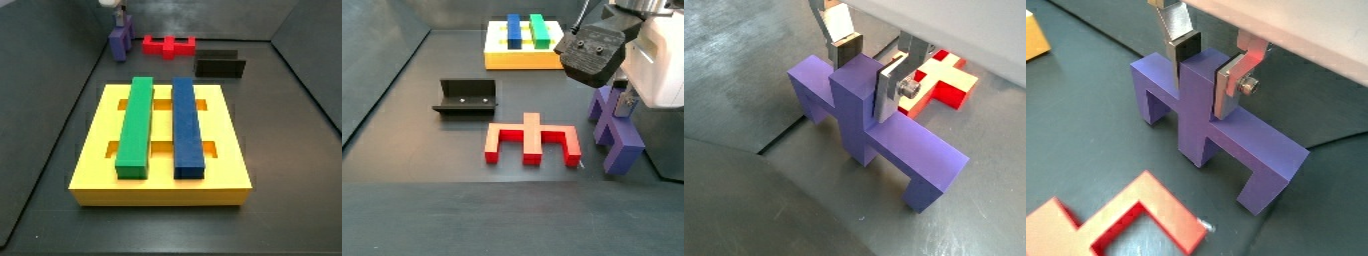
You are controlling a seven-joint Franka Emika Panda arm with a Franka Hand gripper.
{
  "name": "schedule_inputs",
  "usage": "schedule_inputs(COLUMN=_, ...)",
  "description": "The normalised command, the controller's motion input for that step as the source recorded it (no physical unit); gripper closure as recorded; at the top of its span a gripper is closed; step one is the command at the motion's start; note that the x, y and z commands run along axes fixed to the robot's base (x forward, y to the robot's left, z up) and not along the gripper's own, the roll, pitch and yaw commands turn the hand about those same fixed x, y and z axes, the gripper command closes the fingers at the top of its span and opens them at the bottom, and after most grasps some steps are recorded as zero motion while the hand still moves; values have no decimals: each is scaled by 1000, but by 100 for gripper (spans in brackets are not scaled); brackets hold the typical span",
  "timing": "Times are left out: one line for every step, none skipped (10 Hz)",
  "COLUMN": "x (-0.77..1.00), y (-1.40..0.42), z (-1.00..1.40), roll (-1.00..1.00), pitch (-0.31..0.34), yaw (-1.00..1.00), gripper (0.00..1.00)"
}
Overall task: Pick up the purple object. Move up. Move to above the board. Insert the purple object.
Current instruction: Move up, then move to above the board.
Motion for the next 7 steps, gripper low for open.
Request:
schedule_inputs(x=0, y=0, z=833, roll=0, pitch=0, yaw=0, gripper=100)
schedule_inputs(x=53, y=69, z=881, roll=12, pitch=-27, yaw=-6, gripper=100)
schedule_inputs(x=-35, y=60, z=659, roll=17, pitch=49, yaw=-16, gripper=100)
schedule_inputs(x=-25, y=35, z=464, roll=33, pitch=51, yaw=-5, gripper=100)
schedule_inputs(x=0, y=0, z=1400, roll=0, pitch=0, yaw=0, gripper=100)
schedule_inputs(x=-6, y=-2, z=1400, roll=-43, pitch=6, yaw=-3, gripper=100)
schedule_inputs(x=-67, y=-18, z=1400, roll=-31, pitch=28, yaw=-8, gripper=100)
